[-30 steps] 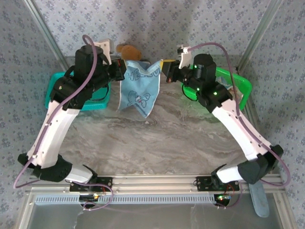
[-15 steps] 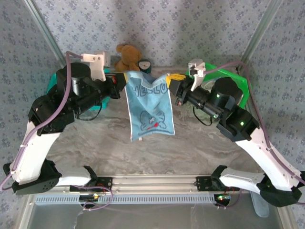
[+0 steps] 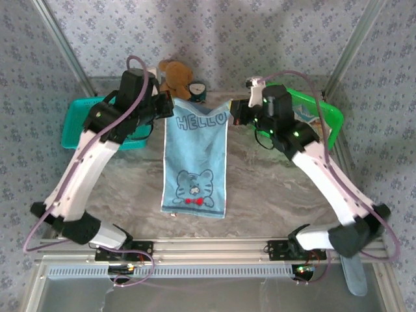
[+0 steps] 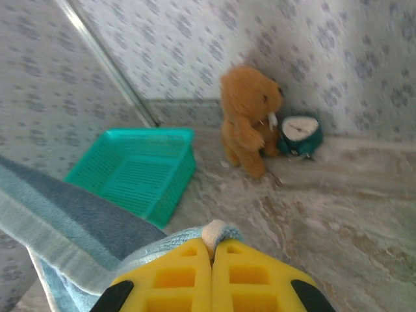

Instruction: Fold and stack the towels

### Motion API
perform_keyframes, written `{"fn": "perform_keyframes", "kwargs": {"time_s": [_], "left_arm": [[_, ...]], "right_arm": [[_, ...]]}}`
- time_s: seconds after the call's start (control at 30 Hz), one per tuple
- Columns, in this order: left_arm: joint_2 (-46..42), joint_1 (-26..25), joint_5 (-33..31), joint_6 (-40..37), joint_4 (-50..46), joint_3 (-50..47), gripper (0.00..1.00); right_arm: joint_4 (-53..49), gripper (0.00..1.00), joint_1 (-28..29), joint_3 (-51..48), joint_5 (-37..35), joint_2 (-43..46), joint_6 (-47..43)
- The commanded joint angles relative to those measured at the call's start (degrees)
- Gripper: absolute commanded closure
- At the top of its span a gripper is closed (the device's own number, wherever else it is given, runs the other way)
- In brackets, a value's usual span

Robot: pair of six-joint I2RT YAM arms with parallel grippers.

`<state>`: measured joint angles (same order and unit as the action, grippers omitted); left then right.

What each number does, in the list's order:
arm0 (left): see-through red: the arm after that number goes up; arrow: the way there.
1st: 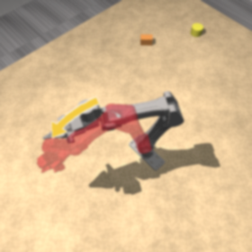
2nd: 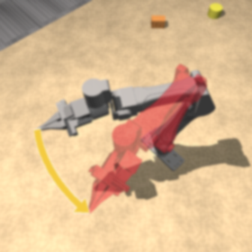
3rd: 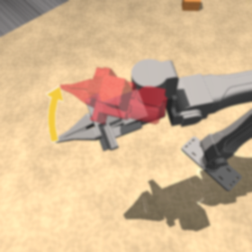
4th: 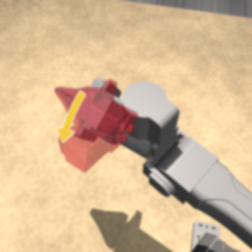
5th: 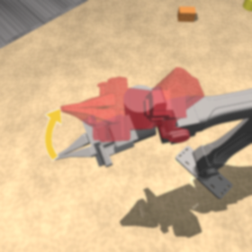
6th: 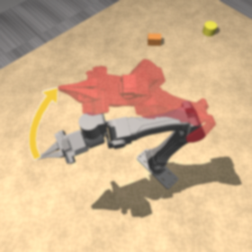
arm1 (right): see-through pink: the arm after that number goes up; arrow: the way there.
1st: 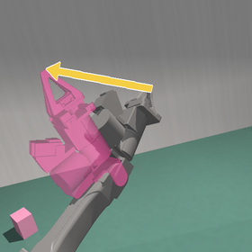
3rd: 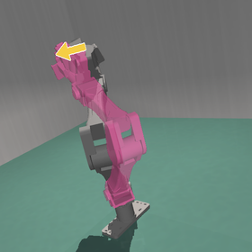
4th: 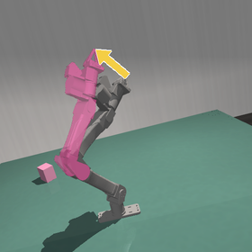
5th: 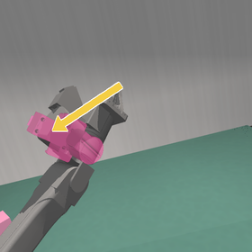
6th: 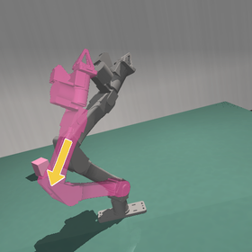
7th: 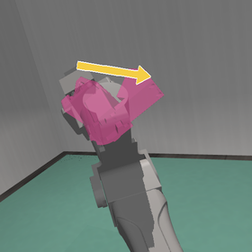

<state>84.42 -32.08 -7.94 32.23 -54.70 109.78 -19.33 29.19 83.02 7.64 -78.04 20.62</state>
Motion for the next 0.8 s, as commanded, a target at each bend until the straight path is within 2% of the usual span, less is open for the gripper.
{"fn": "perform_keyframes", "kwargs": {"time_s": [0.0,0.23,0.4,0.5,0.77], "left_arm": [[4.49,5.83,8.48,-0.23,6.72,-1.05,1.00],[14.72,10.66,12.05,-2.78,9.82,-1.32,1.00],[19.26,11.83,13.92,-2.88,10.00,-4.45,1.00],[19.06,12.11,14.79,-2.23,11.91,-9.45,1.00],[14.93,12.29,15.88,-0.26,15.48,-22.94,1.00]], "right_arm": [[3.46,1.00,-3.82,5.65,7.56,-8.26,2.39],[5.40,1.00,-9.45,11.73,14.32,-23.59,4.62],[4.14,1.00,-10.33,12.22,16.71,-28.79,8.72],[5.31,1.00,-9.85,9.18,19.54,-29.67,12.12],[11.00,1.00,-6.74,-5.55,18.19,-24.64,15.00]]}}
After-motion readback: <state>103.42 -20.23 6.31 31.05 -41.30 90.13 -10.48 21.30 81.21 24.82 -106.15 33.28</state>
